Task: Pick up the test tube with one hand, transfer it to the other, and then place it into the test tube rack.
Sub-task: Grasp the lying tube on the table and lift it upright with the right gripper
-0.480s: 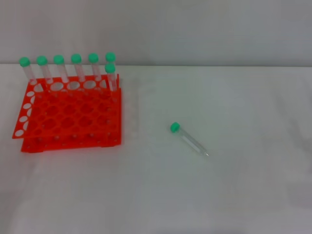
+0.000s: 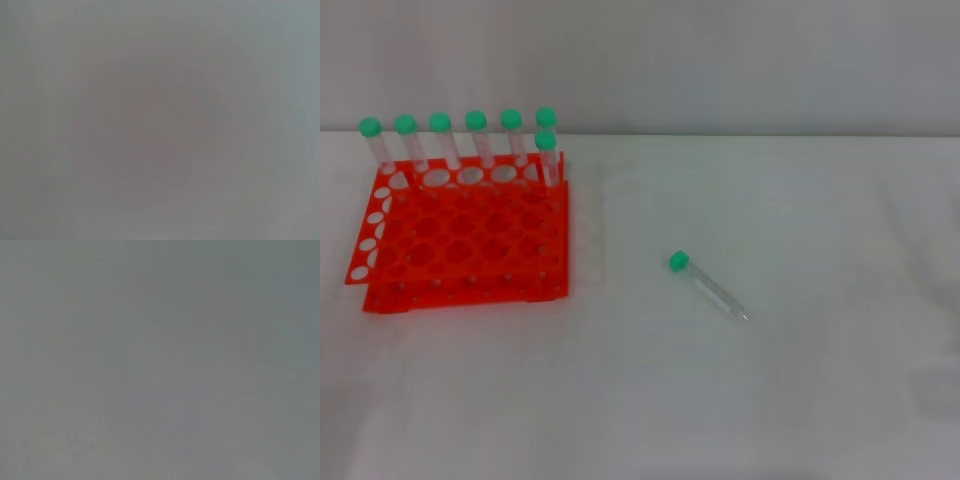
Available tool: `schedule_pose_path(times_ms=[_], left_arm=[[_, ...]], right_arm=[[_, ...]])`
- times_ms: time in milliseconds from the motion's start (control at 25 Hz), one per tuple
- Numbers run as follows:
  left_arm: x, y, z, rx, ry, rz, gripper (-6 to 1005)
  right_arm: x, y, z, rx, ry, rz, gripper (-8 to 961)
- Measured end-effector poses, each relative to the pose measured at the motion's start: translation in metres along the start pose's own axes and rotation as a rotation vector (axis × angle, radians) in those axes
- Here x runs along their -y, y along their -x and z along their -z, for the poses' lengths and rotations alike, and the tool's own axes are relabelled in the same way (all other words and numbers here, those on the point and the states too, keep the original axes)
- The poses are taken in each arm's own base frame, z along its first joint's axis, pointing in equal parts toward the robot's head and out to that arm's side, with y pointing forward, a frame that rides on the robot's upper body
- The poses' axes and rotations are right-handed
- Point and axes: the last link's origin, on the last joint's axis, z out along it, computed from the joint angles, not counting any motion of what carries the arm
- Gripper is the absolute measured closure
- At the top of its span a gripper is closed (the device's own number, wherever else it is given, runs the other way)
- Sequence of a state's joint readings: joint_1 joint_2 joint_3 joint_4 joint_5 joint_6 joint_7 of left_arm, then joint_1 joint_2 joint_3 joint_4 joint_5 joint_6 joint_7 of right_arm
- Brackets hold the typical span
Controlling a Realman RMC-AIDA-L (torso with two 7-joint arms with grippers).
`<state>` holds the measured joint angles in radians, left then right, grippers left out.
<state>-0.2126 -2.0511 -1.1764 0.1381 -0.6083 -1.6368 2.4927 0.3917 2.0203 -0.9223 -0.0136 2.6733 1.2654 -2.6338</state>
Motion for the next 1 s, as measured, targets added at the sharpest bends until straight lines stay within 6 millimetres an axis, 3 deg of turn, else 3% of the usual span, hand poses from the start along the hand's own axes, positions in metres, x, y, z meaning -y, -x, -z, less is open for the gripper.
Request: schedule_pose_path(times_ms=[240, 440, 560, 680, 800, 1000], left_arm=[[0.001, 0.001, 0.005, 0.005, -0.012, 0.001, 139], [0.002, 0.002, 0.012, 0.01, -0.027, 0.003, 139], [0.001, 0.003, 0.013, 0.008, -0.026, 0.006, 139], [-0.001, 0.004, 0.013, 0.009, -0.024, 0.011, 139], [-0.003, 0.005, 0.013, 0.009, -0.024, 0.016, 139], [-0.004, 0.006, 0.014, 0.01, -0.027, 0.019, 138]], right_arm=[[-0.011, 0.015, -0.024, -0.02, 0.141, -0.07, 82], [-0.026, 0.043, -0.073, -0.229, 0.341, -0.044, 83], [-0.051, 0.067, -0.104, -0.382, 0.441, 0.032, 83], [-0.083, 0.09, -0.122, -0.461, 0.523, 0.129, 87], [-0.116, 0.112, -0.134, -0.529, 0.549, 0.241, 90], [-0.167, 0.135, -0.134, -0.698, 0.47, 0.414, 96]])
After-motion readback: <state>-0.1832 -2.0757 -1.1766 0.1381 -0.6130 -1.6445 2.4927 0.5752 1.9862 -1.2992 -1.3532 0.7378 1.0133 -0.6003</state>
